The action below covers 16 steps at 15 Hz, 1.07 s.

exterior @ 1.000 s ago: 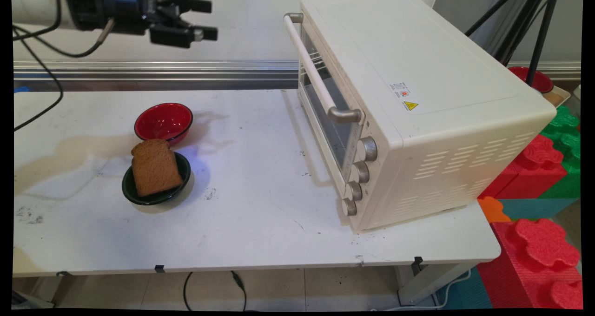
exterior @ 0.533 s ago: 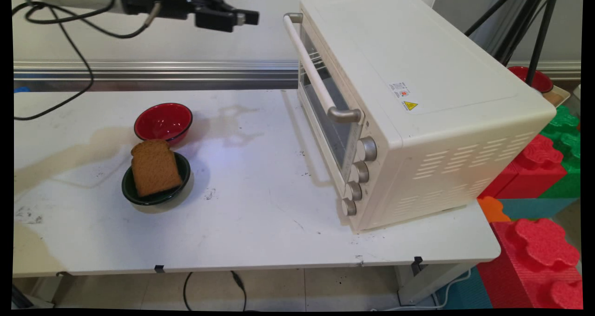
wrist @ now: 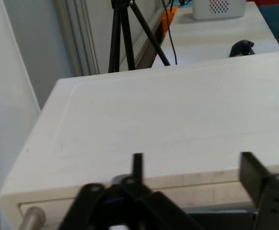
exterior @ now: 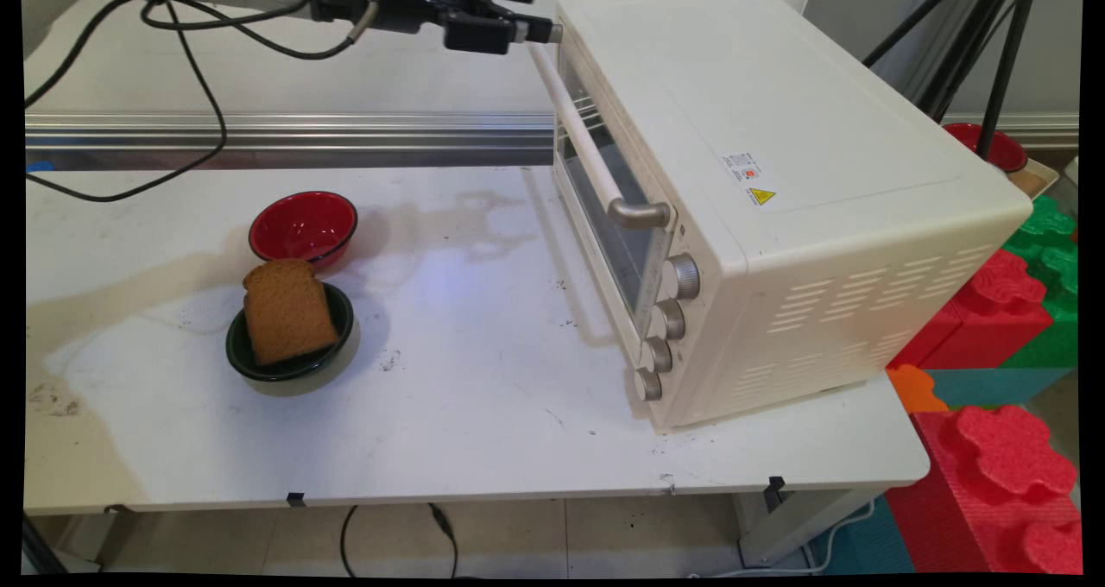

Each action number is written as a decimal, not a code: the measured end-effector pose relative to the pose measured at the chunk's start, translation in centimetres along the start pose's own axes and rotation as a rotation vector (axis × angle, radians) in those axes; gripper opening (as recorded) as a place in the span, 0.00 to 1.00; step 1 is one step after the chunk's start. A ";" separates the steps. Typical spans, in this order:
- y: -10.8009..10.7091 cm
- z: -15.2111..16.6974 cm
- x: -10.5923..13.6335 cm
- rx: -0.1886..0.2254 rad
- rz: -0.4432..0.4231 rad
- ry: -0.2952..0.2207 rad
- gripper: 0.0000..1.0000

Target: Open the oven

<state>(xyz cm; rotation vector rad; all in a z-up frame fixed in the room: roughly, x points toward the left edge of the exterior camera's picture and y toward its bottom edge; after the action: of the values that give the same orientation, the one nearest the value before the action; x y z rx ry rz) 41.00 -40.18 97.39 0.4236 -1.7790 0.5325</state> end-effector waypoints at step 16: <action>0.9 4.5 -2.3 -0.084 0.018 -0.120 0.00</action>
<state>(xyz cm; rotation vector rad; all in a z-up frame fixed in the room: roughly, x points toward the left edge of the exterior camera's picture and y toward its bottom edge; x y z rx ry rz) 37.55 -41.93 94.07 0.3884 -1.9149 0.4515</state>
